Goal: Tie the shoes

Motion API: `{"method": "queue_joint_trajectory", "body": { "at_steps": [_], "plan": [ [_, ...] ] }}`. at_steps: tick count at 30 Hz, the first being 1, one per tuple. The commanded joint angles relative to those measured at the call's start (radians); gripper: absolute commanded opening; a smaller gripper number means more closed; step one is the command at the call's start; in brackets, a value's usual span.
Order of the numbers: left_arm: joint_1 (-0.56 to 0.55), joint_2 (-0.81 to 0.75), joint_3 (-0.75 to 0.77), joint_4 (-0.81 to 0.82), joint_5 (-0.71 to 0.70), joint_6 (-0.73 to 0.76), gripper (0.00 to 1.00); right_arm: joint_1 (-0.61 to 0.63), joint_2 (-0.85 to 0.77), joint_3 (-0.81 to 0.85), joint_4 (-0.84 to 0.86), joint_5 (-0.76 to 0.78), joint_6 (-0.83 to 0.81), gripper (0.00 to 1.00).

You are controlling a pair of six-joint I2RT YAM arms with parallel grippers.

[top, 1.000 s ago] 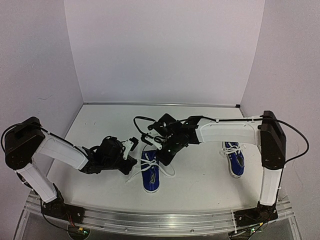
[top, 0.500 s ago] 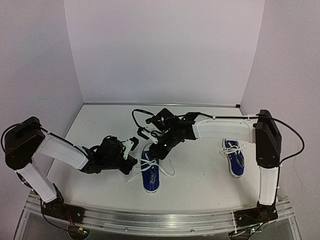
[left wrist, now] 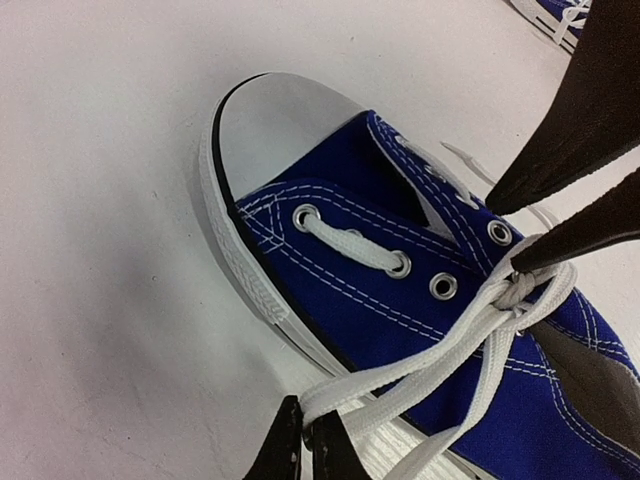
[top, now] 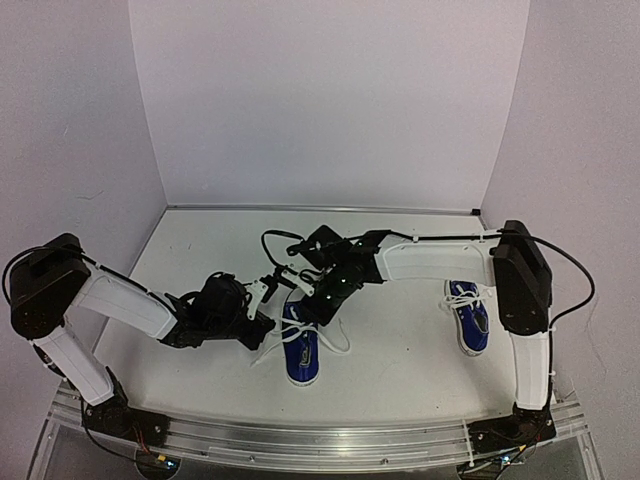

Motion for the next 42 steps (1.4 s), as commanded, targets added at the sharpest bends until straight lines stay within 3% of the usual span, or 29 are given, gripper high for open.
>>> {"method": "queue_joint_trajectory", "body": {
  "at_steps": [1,19,25,42],
  "plan": [
    [0.0,0.004,0.028,0.028,0.0,0.008,0.06,0.014,-0.006,0.0,-0.051,0.006,-0.051,0.15],
    [0.0,0.011,0.017,0.056,0.01,-0.016,0.06,0.035,-0.075,-0.088,0.028,0.08,-0.036,0.07],
    [0.0,0.02,0.0,0.089,0.012,-0.005,0.04,0.002,-0.133,-0.11,0.083,0.058,0.032,0.18],
    [0.0,0.027,-0.036,0.165,0.026,-0.047,0.02,-0.011,-0.089,-0.103,0.087,-0.002,0.035,0.18]
  ]
}}
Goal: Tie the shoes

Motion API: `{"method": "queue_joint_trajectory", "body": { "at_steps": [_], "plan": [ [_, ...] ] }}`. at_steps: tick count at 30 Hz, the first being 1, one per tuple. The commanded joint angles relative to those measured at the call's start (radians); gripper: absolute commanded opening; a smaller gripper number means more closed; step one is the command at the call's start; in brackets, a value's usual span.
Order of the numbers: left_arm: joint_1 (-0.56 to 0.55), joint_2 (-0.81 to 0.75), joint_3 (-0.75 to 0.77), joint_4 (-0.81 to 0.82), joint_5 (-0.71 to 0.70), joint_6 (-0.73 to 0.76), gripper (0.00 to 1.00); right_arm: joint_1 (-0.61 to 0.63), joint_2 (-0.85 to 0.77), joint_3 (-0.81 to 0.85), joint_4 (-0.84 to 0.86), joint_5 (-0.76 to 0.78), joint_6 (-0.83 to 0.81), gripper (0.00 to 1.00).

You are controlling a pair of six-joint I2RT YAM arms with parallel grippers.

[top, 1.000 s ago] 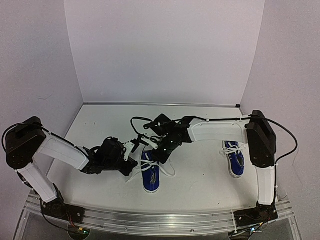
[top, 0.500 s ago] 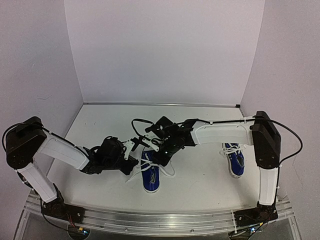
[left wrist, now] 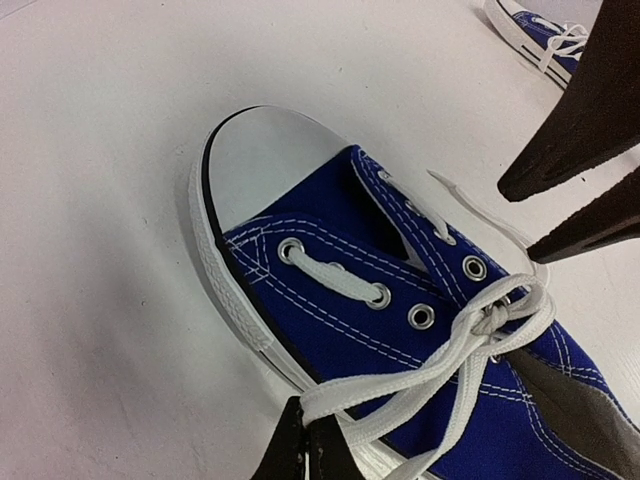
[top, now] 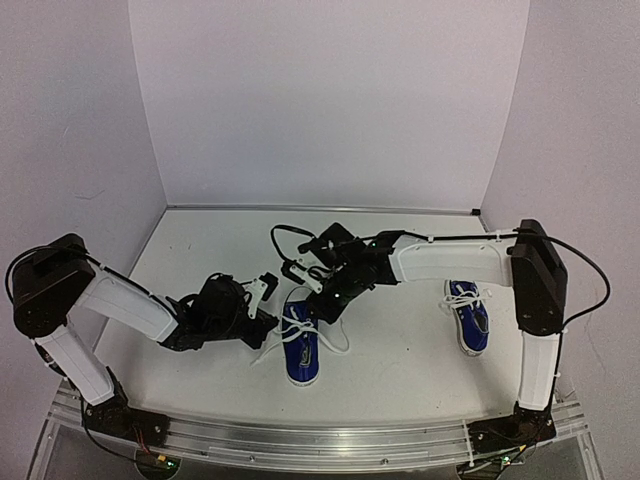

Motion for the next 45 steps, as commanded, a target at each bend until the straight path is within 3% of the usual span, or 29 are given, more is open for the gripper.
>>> {"method": "queue_joint_trajectory", "body": {
  "at_steps": [1,19,25,28,45],
  "plan": [
    [0.003,0.01,-0.016,0.061,0.013,-0.024,0.02,0.002,-0.001,0.001,0.014,-0.037,0.016,0.18],
    [0.004,0.023,-0.015,0.077,0.011,-0.04,0.03,0.002,0.053,-0.009,0.014,-0.062,0.028,0.19],
    [0.004,0.024,-0.012,0.073,0.013,-0.038,0.03,0.003,0.055,-0.008,0.014,-0.066,0.03,0.12],
    [0.004,0.025,-0.012,0.07,0.011,-0.038,0.03,0.003,0.041,-0.011,0.014,-0.074,0.031,0.01],
    [0.004,0.034,-0.012,0.068,0.007,-0.038,0.02,-0.05,-0.167,-0.215,0.205,-0.024,0.184,0.0]
  ]
}}
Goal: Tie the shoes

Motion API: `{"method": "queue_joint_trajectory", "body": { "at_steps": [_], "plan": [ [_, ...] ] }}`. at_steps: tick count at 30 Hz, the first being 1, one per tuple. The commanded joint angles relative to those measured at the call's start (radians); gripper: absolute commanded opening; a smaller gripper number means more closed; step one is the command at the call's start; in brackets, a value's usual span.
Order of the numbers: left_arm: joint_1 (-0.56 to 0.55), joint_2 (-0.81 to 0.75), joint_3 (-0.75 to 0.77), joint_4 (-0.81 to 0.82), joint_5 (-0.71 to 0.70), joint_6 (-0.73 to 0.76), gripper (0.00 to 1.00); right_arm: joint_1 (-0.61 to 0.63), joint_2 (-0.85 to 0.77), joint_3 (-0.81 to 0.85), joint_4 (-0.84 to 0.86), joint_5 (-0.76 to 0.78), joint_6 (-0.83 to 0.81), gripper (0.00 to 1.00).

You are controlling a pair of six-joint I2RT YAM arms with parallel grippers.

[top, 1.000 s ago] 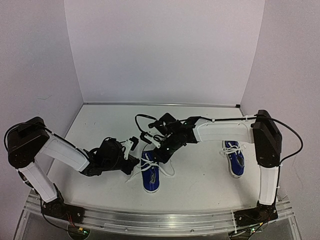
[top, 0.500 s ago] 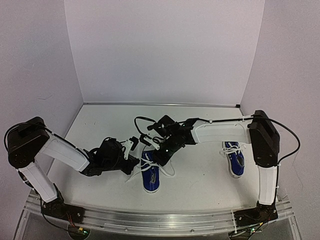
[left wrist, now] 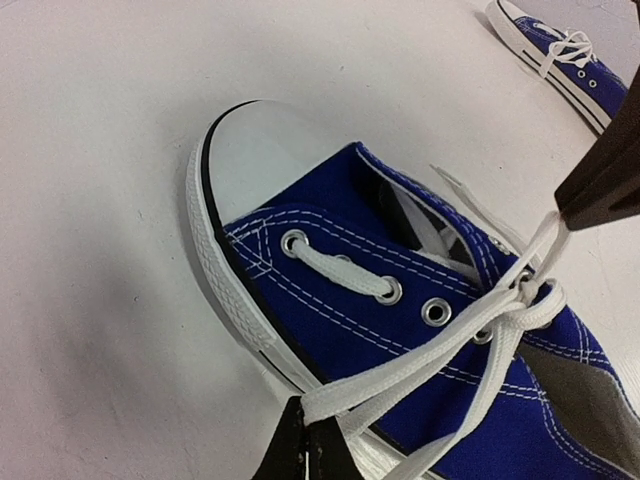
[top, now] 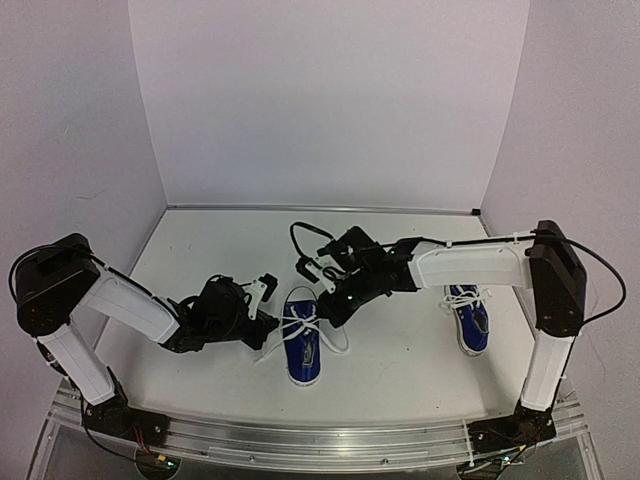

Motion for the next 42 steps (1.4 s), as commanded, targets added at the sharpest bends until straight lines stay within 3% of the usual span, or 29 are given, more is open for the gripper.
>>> {"method": "queue_joint_trajectory", "body": {
  "at_steps": [1,15,23,36,42],
  "plan": [
    [0.003,0.015,-0.001,0.032,0.002,-0.008,0.01,-0.025,-0.073,-0.06,0.089,0.024,0.08,0.0],
    [0.003,0.017,0.01,0.017,-0.003,0.012,0.0,-0.029,-0.11,-0.169,0.154,-0.067,0.132,0.0],
    [0.004,0.05,0.053,-0.023,-0.005,0.019,0.0,-0.024,-0.04,-0.16,0.225,-0.239,0.199,0.0],
    [0.022,0.252,0.194,-0.019,0.066,-0.025,0.0,-0.022,-0.037,-0.144,0.293,-0.253,0.257,0.0],
    [0.044,0.257,0.23,-0.024,0.088,-0.016,0.0,-0.022,-0.044,-0.156,0.289,-0.214,0.258,0.0]
  ]
}}
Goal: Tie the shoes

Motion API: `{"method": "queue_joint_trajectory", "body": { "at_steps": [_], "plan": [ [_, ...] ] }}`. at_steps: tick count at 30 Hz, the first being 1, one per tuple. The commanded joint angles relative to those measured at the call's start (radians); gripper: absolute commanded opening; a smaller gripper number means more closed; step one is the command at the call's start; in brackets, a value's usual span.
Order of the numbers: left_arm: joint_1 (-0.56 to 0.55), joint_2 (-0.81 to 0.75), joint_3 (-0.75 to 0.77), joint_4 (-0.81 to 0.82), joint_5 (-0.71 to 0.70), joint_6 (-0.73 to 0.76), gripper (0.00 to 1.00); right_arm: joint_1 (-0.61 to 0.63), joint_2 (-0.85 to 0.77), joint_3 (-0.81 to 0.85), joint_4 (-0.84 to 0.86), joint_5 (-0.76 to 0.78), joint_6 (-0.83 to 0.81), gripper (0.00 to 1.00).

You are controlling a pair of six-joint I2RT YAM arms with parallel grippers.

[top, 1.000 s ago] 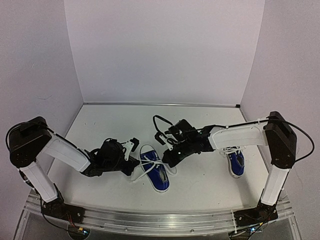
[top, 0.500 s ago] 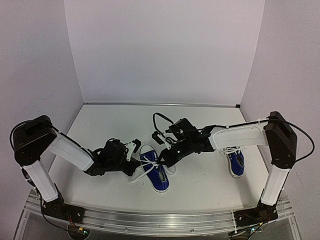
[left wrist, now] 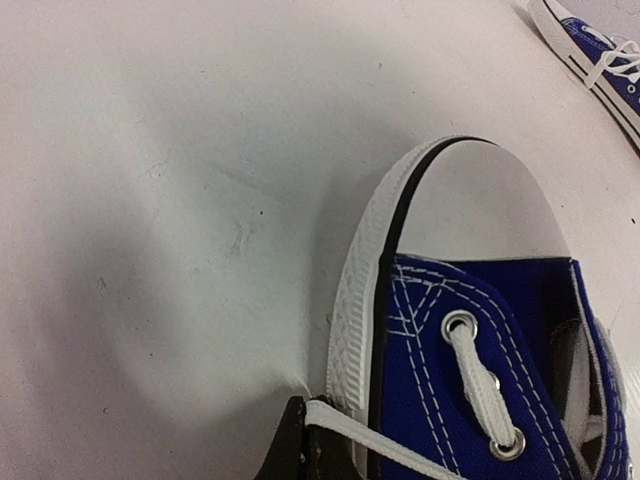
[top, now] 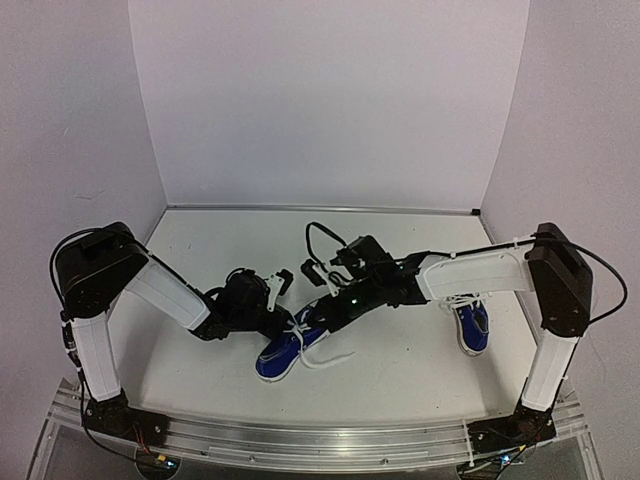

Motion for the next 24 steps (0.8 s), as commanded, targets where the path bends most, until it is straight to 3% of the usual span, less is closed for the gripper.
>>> {"method": "queue_joint_trajectory", "body": {
  "at_steps": [1,13,19,22,24],
  "plan": [
    [0.004,-0.007,0.021,-0.031,0.045,-0.005,0.0,-0.001,-0.014,-0.001,0.023,0.046,0.009,0.0],
    [0.003,-0.169,-0.116,-0.047,0.049,-0.027,0.0,-0.006,-0.091,-0.128,0.011,0.151,-0.004,0.0],
    [0.003,-0.174,-0.119,-0.063,0.052,-0.008,0.01,-0.007,-0.057,-0.068,-0.031,0.054,-0.049,0.0],
    [0.003,-0.176,-0.112,-0.077,0.055,0.002,0.03,-0.007,-0.044,-0.021,-0.114,0.022,-0.103,0.23],
    [0.003,-0.183,-0.112,-0.077,0.055,0.004,0.05,-0.007,-0.052,0.005,-0.156,0.038,-0.133,0.27]
  ]
}}
